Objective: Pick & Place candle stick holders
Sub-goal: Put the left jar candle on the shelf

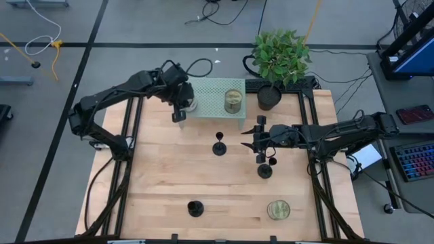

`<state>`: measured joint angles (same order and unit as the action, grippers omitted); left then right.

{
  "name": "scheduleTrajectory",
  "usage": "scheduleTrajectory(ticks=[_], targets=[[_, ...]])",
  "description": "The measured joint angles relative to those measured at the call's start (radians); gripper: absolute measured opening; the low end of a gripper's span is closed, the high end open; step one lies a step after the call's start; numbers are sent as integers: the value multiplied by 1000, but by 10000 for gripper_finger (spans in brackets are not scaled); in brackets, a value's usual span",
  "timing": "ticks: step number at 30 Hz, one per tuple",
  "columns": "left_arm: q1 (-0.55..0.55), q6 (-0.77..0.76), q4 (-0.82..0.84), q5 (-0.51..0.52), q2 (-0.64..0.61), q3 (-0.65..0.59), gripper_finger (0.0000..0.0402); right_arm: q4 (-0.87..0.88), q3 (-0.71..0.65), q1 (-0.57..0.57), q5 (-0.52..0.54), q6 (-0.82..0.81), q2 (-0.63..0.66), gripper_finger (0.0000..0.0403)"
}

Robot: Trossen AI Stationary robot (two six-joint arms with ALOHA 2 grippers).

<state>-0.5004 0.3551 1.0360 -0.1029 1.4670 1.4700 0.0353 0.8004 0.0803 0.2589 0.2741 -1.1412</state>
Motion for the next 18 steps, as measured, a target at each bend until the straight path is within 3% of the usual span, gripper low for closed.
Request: scheduleTrajectory(ticks=[18], targets=[[-12, -20, -16, 11, 38, 0, 9, 0, 0, 0, 0, 0, 0, 169]])
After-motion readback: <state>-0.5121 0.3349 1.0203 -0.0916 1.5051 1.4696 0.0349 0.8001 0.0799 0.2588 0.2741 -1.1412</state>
